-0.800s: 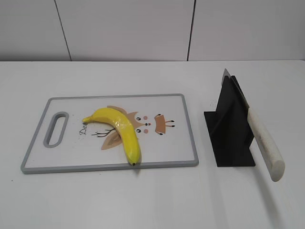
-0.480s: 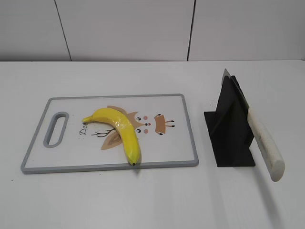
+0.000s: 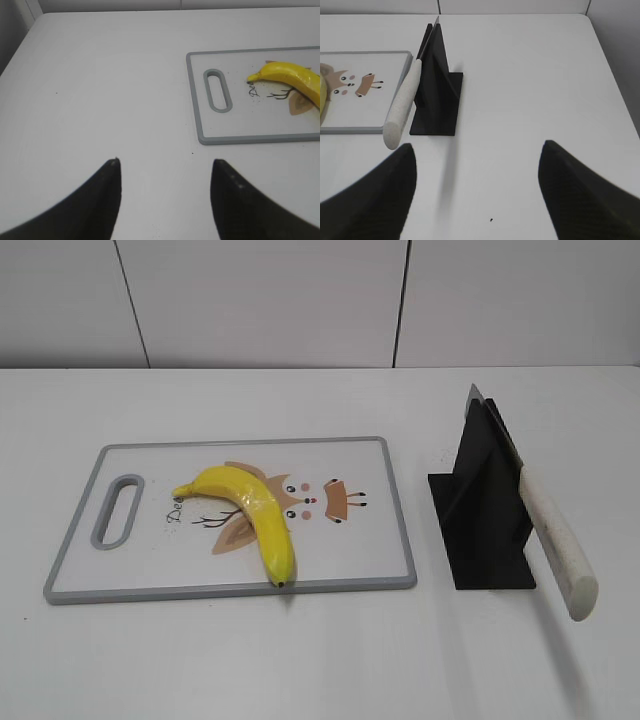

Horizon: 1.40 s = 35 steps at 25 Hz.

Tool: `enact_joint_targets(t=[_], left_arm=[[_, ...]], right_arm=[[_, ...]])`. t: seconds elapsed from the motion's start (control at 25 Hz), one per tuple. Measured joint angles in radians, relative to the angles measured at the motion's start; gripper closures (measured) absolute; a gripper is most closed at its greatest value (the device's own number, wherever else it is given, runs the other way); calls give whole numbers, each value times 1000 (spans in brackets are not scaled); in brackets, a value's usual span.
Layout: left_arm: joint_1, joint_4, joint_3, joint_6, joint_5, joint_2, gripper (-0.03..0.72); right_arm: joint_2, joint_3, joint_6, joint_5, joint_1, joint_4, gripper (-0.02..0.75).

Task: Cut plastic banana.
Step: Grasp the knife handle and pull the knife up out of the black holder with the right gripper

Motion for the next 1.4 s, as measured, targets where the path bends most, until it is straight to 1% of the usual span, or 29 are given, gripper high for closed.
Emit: enact_joint_targets(t=[0.52, 0.6, 0.76, 1.0, 1.12, 1.32, 1.4], left_arm=[[0, 0, 0, 0, 0, 0, 155], [0, 0, 0, -1, 0, 0, 155], [0, 0, 0, -1, 0, 0, 155], [0, 0, 0, -1, 0, 0, 155], [0, 0, 0, -1, 0, 0, 155], [0, 0, 0, -1, 0, 0, 155], [0, 0, 0, 0, 0, 0, 155]], right_arm=[[5, 0, 2, -2, 0, -10, 158], [51, -9, 4, 22, 0, -9, 176], [225, -73, 4, 74, 0, -4, 228], [482, -216, 6, 118, 0, 1, 242], [599, -258, 44, 120, 42, 11, 242], [732, -279, 73, 107, 197, 15, 242], [791, -280, 88, 107, 236, 15, 242]])
